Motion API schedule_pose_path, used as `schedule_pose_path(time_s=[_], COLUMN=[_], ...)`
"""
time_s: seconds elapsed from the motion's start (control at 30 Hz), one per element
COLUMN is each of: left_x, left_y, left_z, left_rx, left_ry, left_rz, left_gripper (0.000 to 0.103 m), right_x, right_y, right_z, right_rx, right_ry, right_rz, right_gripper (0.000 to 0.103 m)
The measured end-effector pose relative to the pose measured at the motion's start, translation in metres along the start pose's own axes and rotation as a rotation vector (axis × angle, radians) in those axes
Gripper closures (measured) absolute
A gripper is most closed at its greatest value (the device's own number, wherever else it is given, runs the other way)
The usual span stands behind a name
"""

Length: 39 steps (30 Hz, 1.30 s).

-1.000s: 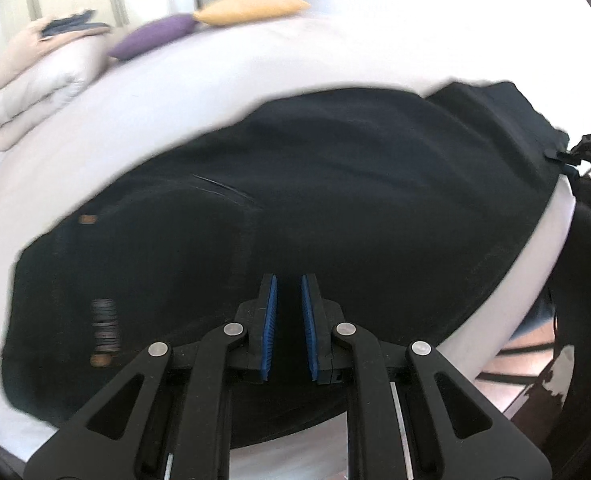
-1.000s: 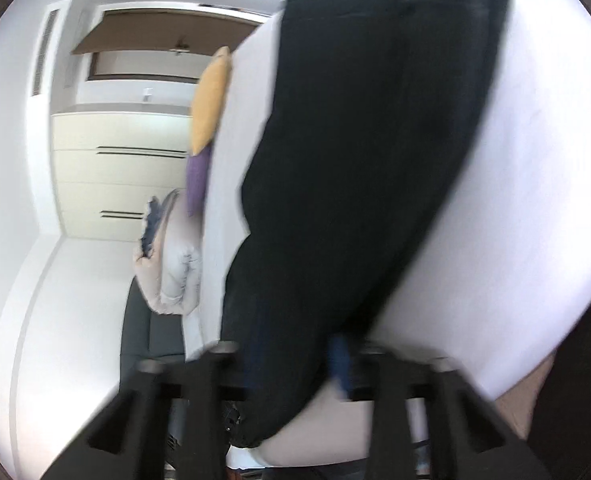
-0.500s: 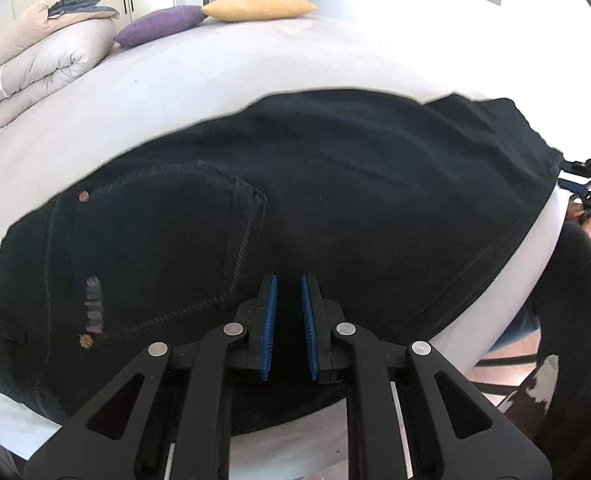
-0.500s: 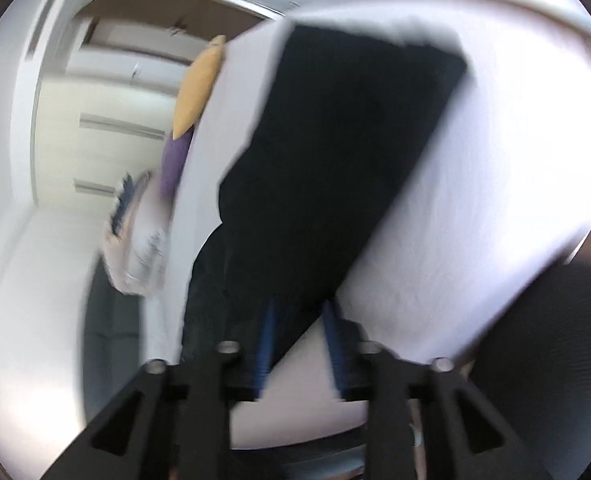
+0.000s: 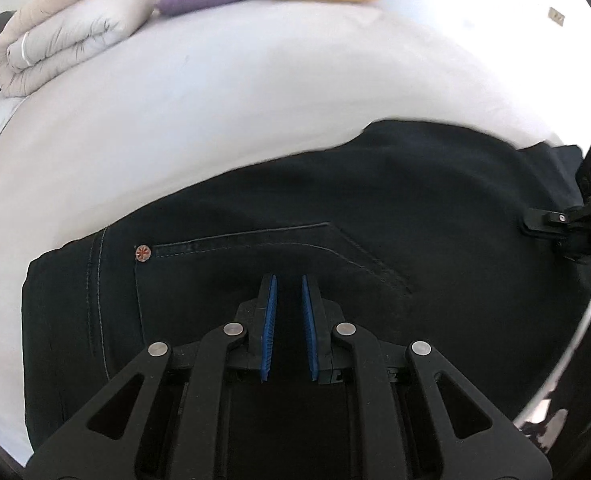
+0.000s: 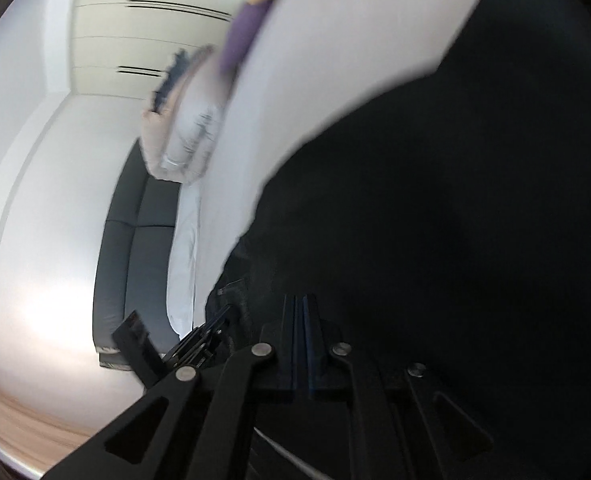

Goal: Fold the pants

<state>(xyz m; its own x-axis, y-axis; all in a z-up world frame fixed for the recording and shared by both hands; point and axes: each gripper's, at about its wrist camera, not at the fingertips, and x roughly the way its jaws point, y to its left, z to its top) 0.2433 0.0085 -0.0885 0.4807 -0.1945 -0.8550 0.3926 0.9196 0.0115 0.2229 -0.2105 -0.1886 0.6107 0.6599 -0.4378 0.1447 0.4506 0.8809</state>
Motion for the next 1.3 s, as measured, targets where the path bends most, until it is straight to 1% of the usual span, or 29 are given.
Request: schedule_pose_path(time_s=[0.03,0.1,0.17,0.23,0.27,0.4,0.5,0.53,0.57,0.6,0.63,0.67,0.7,0.73,0.77,0.83,0.87,0.9,0.93,0.97,1.0,1.03,1.07,1.1,1.13,1.2,1.23,1.27,1.3], left_x=[0.006,0.015,0.015,0.014,0.013,0.010,0.012,0.012,0.008,0.004,-0.002,-0.008,-0.018,-0.025,-0.031,-0.031,-0.026,-0.017,-0.003,0.011,0.024,0.033,0.037,0.040,0.042,0.047,0.050,0.054,0.055], left_y=[0.002,0.003,0.007,0.010,0.010,0.014,0.011,0.010,0.010,0.007,0.000,-0.007,-0.018,-0.029,-0.046,-0.077,-0.093,-0.111,-0.128,-0.142,-0.148,-0.149,-0.142,-0.128,-0.114,-0.077,-0.058,-0.030,-0.013], left_z=[0.000,-0.001,-0.002,-0.006,-0.008,-0.017,-0.019,-0.018,-0.019,-0.017,-0.013,-0.007,-0.002,0.004,0.013,0.025,0.032,0.037,0.042,0.043,0.042,0.041,0.041,0.042,0.044,0.046,0.045,0.044,0.042], left_rx=[0.002,-0.011,-0.030,-0.026,-0.022,-0.032,-0.032,-0.039,-0.046,-0.043,-0.021,0.000,0.019,0.026,0.033,0.049,0.052,0.051,0.061,0.081,0.096,0.098,0.076,0.028,-0.004,-0.072,-0.124,-0.201,-0.243], left_ry=[0.011,0.004,-0.007,-0.018,-0.023,-0.040,-0.046,-0.045,-0.042,-0.035,-0.036,-0.051,-0.080,-0.103,-0.131,-0.146,-0.137,-0.111,-0.072,-0.030,0.009,0.037,0.038,0.045,0.048,0.040,0.044,0.041,0.035], left_rz=[0.006,-0.005,-0.022,-0.029,-0.029,-0.040,-0.039,-0.039,-0.036,-0.018,0.008,0.009,-0.017,-0.053,-0.116,-0.246,-0.320,-0.395,-0.458,-0.470,-0.456,-0.453,-0.490,-0.529,-0.521,-0.501,-0.504,-0.513,-0.517], left_gripper=[0.090,0.090,0.090,0.090,0.090,0.091,0.091,0.090,0.090,0.090,0.090,0.090,0.090,0.090,0.090,0.090,0.090,0.090,0.090,0.090,0.090,0.090,0.090,0.093,0.095,0.096,0.098,0.099,0.100], right_x=[0.007,0.000,-0.024,-0.049,-0.065,-0.151,-0.205,-0.219,-0.231,-0.240,-0.245,-0.248,-0.249,-0.248,-0.240,-0.199,-0.169,-0.138,-0.117,-0.096,-0.076,-0.061,-0.055,-0.051,-0.054,-0.064,-0.070,-0.077,-0.086], right_y=[-0.003,-0.016,-0.029,-0.050,-0.061,-0.102,-0.124,-0.128,-0.131,-0.131,-0.125,-0.117,-0.104,-0.092,-0.082,-0.054,-0.040,-0.030,-0.027,-0.029,-0.033,-0.039,-0.048,-0.058,-0.063,-0.067,-0.071,-0.075,-0.078], right_z=[0.004,0.014,0.026,0.036,0.042,0.056,0.053,0.050,0.048,0.047,0.045,0.041,0.036,0.032,0.028,0.021,0.019,0.021,0.020,0.016,0.017,0.019,0.017,0.016,0.019,0.029,0.030,0.032,0.032], right_rx=[-0.002,0.034,0.054,0.105,0.138,0.234,0.291,0.296,0.306,0.321,0.318,0.301,0.268,0.231,0.201,0.128,0.092,0.078,0.074,0.079,0.094,0.109,0.132,0.152,0.153,0.141,0.148,0.160,0.169], right_ry=[-0.002,-0.044,-0.139,-0.227,-0.271,-0.520,-0.656,-0.696,-0.729,-0.738,-0.743,-0.749,-0.749,-0.738,-0.717,-0.612,-0.531,-0.467,-0.409,-0.350,-0.298,-0.269,-0.250,-0.257,-0.274,-0.317,-0.335,-0.357,-0.388], right_rz=[-0.019,0.007,-0.006,-0.006,0.004,-0.059,-0.087,-0.105,-0.102,-0.109,-0.142,-0.162,-0.155,-0.110,-0.063,0.034,0.060,0.074,0.093,0.107,0.091,0.067,0.047,0.070,0.094,0.036,0.029,0.025,0.013], right_gripper=[0.103,0.103,0.103,0.103,0.103,0.103,0.103,0.103,0.103,0.103,0.103,0.099,0.098,0.098,0.098,0.098,0.098,0.098,0.098,0.098,0.098,0.098,0.101,0.103,0.103,0.103,0.103,0.103,0.103])
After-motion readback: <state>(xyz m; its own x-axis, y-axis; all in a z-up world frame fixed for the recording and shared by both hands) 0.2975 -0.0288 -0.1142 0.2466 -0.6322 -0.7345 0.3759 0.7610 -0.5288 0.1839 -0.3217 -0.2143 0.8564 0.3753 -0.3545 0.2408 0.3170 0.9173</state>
